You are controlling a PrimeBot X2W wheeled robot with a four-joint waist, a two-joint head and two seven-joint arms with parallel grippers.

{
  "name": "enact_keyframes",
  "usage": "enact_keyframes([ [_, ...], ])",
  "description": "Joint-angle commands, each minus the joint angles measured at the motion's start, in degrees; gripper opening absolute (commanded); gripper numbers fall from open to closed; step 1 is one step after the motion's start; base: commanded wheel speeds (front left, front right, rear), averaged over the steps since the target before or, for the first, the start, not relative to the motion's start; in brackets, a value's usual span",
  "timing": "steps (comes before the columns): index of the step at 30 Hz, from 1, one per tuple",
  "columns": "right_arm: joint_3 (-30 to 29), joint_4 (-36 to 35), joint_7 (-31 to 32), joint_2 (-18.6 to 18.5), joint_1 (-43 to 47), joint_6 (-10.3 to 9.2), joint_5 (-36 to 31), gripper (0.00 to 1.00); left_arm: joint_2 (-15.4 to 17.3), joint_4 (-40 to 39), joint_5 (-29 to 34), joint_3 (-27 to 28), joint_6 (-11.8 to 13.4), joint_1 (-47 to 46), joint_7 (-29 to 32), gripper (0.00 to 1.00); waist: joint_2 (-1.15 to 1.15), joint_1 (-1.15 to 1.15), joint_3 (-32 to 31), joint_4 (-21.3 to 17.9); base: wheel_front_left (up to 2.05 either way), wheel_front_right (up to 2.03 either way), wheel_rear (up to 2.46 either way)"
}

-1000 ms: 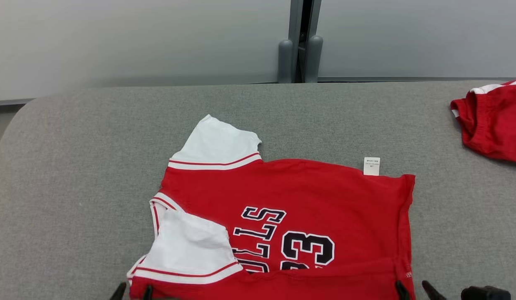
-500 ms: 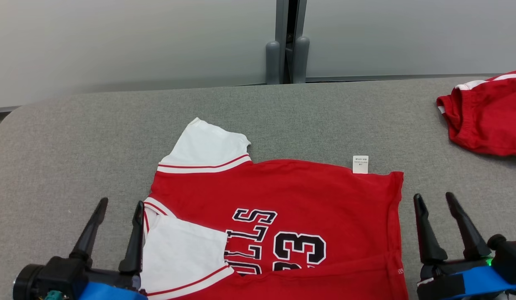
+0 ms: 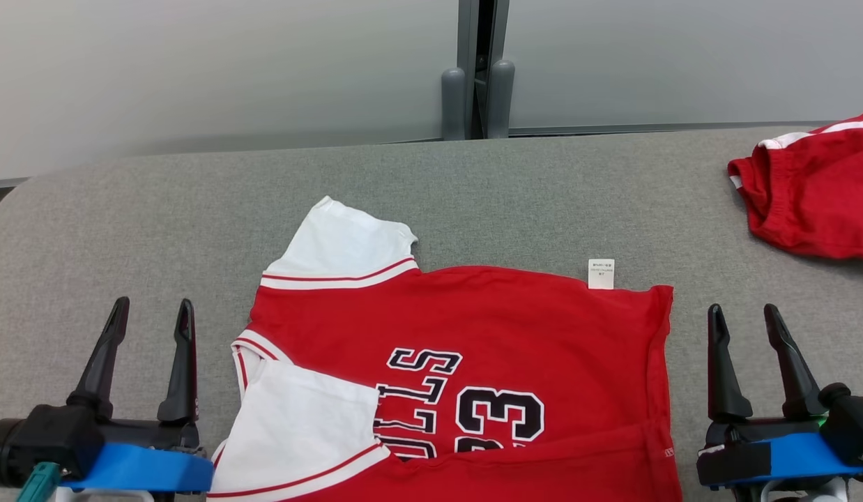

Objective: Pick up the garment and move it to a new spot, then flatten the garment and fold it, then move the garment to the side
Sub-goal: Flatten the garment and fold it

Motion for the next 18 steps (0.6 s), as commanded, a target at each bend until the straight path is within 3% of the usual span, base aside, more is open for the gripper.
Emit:
enact_keyframes([
  [1, -0.3, 0.1, 0.0, 0.2, -1.0, -0.02, -0.3, 1.00, 0.1, 0.4, 0.3, 0.4, -0.4, -0.9, -0.2, 1.00, 0.00, 0.00, 0.3, 0.0, 0.00, 0.00, 0.00],
  [7, -1.2, 0.1, 4.2, 0.2, -4.2, -0.02, -1.6, 1.00, 2.2, 5.8, 1.1, -0.1, -5.1, -10.3, 0.4, 1.00, 0.00, 0.00, 2.6, -0.7, 0.00, 0.00, 0.00],
  [12, -0.4, -0.7, 9.3, -0.3, -9.6, -0.02, -1.6, 1.00, 3.9, 11.8, -0.7, -1.5, -10.4, -23.6, 5.6, 1.00, 0.00, 0.00, 6.0, -2.9, 0.00, 0.00, 0.00],
  [18, 1.0, -1.1, 11.1, -0.3, -14.6, -0.02, -1.5, 1.00, 6.3, 20.4, 0.0, -8.1, -13.8, -39.1, 12.2, 1.00, 0.00, 0.00, 10.8, -5.8, 0.00, 0.00, 0.00],
])
